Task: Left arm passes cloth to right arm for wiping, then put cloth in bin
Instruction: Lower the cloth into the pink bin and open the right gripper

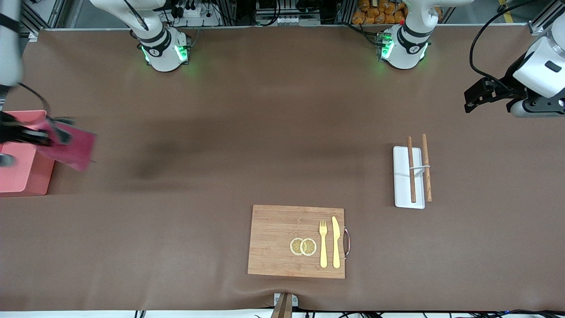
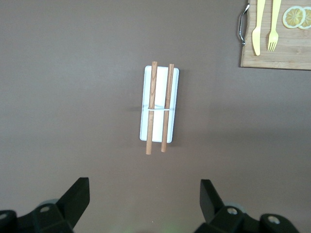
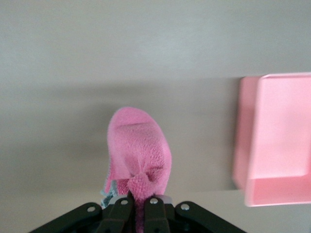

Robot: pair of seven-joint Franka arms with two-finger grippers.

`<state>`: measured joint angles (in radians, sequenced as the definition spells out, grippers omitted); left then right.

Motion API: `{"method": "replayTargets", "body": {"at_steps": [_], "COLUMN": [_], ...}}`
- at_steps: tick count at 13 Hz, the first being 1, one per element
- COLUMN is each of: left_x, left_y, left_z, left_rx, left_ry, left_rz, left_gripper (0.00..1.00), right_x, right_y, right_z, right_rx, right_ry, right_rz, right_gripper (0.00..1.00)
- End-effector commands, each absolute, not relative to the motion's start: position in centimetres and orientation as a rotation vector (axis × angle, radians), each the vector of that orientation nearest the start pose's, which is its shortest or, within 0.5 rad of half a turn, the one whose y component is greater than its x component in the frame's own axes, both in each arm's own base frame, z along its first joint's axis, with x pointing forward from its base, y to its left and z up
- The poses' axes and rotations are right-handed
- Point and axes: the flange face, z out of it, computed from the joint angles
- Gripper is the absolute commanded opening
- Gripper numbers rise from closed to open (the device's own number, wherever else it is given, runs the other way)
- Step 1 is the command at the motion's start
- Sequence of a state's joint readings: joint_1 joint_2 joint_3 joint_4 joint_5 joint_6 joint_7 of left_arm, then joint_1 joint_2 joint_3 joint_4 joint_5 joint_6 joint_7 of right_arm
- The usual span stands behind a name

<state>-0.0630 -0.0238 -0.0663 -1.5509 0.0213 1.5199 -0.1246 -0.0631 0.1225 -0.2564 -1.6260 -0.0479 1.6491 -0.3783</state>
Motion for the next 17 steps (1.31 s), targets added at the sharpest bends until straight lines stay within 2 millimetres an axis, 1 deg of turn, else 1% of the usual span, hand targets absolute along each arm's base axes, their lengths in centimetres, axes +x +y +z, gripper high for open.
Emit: {"method": "replayTargets", "body": {"at_steps": [1, 2, 3, 4, 5, 6, 7, 8, 9, 10, 11, 12, 13, 14, 15, 16, 17], "left_x": [52.9, 52.6, 52.6, 52.6, 52.6, 52.6, 52.6, 52.6, 52.5, 52.3, 52.3, 52.3, 52.2, 52.1, 52.5, 52.5, 52.6], "left_y": [-6.8, -6.9, -6.8, -6.5, -6.5, -6.3, -6.1, -6.3, -6.6, -6.9, -7.0, -6.9, -7.2, -7.6, -7.7, -7.8, -8.1], "left_z": [64.7, 64.8, 64.8, 64.8, 64.8, 64.9, 64.9, 64.9, 64.9, 64.8, 64.8, 64.7, 64.6, 64.7, 64.8, 65.0, 64.8], "left_rx": [-3.113, -3.111, -3.113, -3.114, -3.115, -3.114, -3.114, -3.114, -3.113, -3.110, -3.110, -3.110, -3.111, -3.117, -3.123, -3.131, -3.131], "left_ry": [0.014, 0.018, 0.016, 0.011, 0.011, 0.004, -0.001, 0.004, 0.006, 0.018, 0.020, 0.020, 0.033, 0.039, 0.037, 0.041, 0.044], "left_rz": [0.076, 0.090, 0.088, 0.091, 0.091, 0.089, 0.089, 0.089, 0.091, 0.109, 0.112, 0.117, 0.129, 0.133, 0.125, 0.107, 0.115], "left_gripper": [1.00, 1.00, 1.00, 1.00, 1.00, 1.00, 1.00, 1.00, 1.00, 1.00, 1.00, 1.00, 1.00, 1.00, 1.00, 1.00, 1.00], "right_x": [52.7, 51.7, 51.0, 50.2, 49.4, 49.4, 49.6, 49.5, 50.2, 50.3, 50.3, 50.3, 50.3, 50.4, 51.0, 51.9, 53.4], "right_y": [-28.2, -31.8, -35.6, -39.5, -43.3, -45.5, -46.9, -48.7, -49.4, -49.7, -49.5, -49.5, -49.5, -49.2, -48.2, -47.3, -45.3], "right_z": [56.1, 55.6, 54.2, 51.4, 47.9, 44.5, 41.0, 36.9, 33.0, 30.1, 28.9, 28.1, 28.3, 29.0, 30.7, 33.5, 35.2], "right_rx": [-3.199, -3.228, -3.252, -3.245, -3.239, -3.220, -3.196, -3.184, -3.175, -3.147, -3.126, -3.116, -3.111, -3.089, -3.067, -3.056, -3.033], "right_ry": [-0.374, -0.426, -0.487, -0.556, -0.612, -0.641, -0.672, -0.676, -0.697, -0.708, -0.677, -0.664, -0.646, -0.637, -0.641, -0.634, -0.610], "right_rz": [0.193, 0.184, 0.155, 0.155, 0.160, 0.098, 0.051, 0.004, -0.059, -0.089, -0.103, -0.106, -0.125, -0.135, -0.141, -0.151, -0.103], "right_gripper": [0.00, 0.00, 0.00, 0.00, 0.00, 0.00, 0.00, 0.00, 0.00, 0.04, 0.72, 1.00, 1.00, 1.00, 1.00, 1.00, 1.00]}}
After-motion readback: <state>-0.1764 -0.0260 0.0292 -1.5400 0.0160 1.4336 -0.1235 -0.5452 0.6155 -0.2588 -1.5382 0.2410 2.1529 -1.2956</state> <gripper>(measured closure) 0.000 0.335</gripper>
